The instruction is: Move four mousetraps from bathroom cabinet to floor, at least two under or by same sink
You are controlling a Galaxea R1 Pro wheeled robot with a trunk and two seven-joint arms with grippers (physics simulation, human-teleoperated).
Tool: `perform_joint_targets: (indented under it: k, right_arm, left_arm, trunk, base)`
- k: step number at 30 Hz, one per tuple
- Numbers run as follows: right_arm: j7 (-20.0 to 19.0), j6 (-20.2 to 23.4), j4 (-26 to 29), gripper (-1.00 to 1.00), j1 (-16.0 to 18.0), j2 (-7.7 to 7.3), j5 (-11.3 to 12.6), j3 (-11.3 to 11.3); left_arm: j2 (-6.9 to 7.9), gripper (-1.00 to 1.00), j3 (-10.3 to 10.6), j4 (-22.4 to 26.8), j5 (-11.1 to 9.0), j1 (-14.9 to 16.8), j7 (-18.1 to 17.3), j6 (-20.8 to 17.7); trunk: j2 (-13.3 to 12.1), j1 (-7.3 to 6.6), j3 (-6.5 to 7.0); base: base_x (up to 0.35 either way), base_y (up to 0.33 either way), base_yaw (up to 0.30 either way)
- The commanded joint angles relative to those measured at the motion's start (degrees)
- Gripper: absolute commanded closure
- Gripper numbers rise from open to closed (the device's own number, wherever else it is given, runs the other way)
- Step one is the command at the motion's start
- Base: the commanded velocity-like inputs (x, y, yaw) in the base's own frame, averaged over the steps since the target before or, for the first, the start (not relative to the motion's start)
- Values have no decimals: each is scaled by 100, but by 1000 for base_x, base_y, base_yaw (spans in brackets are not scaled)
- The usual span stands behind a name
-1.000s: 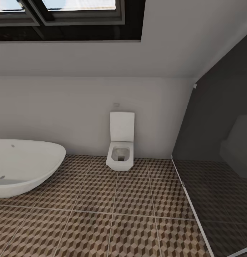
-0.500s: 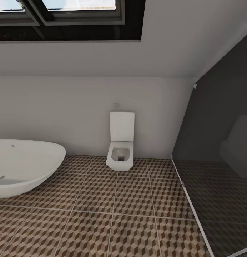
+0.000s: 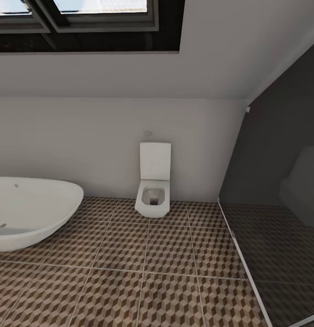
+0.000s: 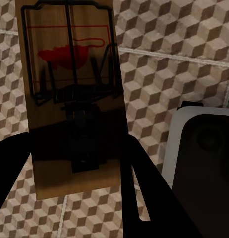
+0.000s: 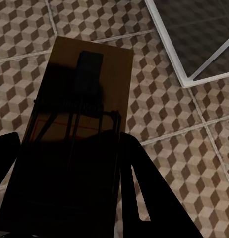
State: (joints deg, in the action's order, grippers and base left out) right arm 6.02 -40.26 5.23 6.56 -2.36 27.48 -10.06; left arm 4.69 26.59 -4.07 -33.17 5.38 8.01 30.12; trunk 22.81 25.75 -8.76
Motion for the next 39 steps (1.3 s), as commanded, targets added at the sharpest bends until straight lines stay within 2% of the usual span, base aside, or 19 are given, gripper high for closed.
perform_joint_targets:
  k: [1,39]
  right_arm:
    - [49,-9,1,100,3,-1,12,-50]
    - [49,-9,2,100,3,-1,12,-50]
  left_arm:
    - [-3,100,40,-14,12,7,34,20]
    - [-3,100,40,-14,12,7,34,20]
  trunk:
    - [11,3,-11]
    - [11,3,-11]
  base:
    - [0,0,0]
    - [0,0,0]
